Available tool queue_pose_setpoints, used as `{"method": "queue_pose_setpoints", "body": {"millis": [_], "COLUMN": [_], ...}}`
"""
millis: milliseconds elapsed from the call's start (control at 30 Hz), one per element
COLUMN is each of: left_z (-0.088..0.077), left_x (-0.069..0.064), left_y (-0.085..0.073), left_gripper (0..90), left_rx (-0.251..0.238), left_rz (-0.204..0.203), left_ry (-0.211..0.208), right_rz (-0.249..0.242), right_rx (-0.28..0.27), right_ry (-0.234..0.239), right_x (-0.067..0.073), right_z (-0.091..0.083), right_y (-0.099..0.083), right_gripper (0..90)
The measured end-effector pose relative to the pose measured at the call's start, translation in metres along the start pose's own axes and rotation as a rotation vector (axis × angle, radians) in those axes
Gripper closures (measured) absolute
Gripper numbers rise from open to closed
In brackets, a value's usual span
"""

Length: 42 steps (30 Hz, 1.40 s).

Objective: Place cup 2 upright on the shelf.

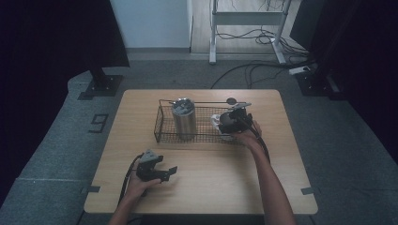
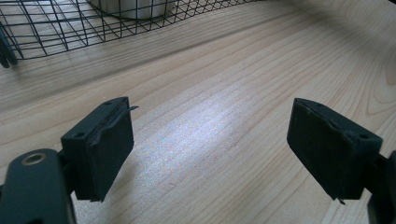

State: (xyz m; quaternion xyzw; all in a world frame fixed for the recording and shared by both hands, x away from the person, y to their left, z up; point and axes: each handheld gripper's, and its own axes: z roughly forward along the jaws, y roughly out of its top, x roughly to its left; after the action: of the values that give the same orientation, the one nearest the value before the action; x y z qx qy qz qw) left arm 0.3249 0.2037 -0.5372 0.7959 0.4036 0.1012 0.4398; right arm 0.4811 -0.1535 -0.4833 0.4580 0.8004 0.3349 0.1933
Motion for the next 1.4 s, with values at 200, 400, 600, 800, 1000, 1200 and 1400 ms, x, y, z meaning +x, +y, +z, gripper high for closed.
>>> {"method": "queue_pose_setpoints", "body": {"millis": [200, 400, 600, 800, 1000, 1200, 1400], "left_z": [0.000, -0.002, -0.002, -0.002, -0.002, -0.002, -0.003], "left_x": [0.000, 0.001, 0.001, 0.000, 0.000, 0.001, 0.000], "left_y": [0.000, 0.001, 0.001, 0.001, 0.001, 0.001, 0.001], "left_gripper": [14.9, 14.9, 14.9, 14.9, 14.9, 14.9, 14.9], "left_rx": [-0.001, -0.023, -0.023, -0.020, -0.021, -0.022, -0.026], "left_rz": [0.000, -0.009, -0.010, -0.012, -0.012, -0.012, -0.015], "left_ry": [0.000, 0.014, 0.015, 0.015, 0.014, 0.014, 0.014], "right_rz": [-0.007, -0.003, 0.020, 0.032, 0.062, 0.084, 0.094], "right_rx": [0.013, 0.018, -0.006, -0.036, -0.103, -0.154, -0.211], "right_ry": [-0.002, -0.016, 0.014, 0.032, 0.039, 0.008, 0.023], "right_x": [0.000, 0.000, -0.004, -0.005, -0.007, -0.008, -0.012], "right_z": [-0.002, -0.004, -0.011, -0.016, -0.023, -0.033, -0.048], "right_y": [0.000, -0.001, -0.002, -0.003, 0.000, 0.001, 0.001], "right_gripper": [4.9, 0.2, 0.0, 0.0, 0.0, 0.0, 0.0]}}
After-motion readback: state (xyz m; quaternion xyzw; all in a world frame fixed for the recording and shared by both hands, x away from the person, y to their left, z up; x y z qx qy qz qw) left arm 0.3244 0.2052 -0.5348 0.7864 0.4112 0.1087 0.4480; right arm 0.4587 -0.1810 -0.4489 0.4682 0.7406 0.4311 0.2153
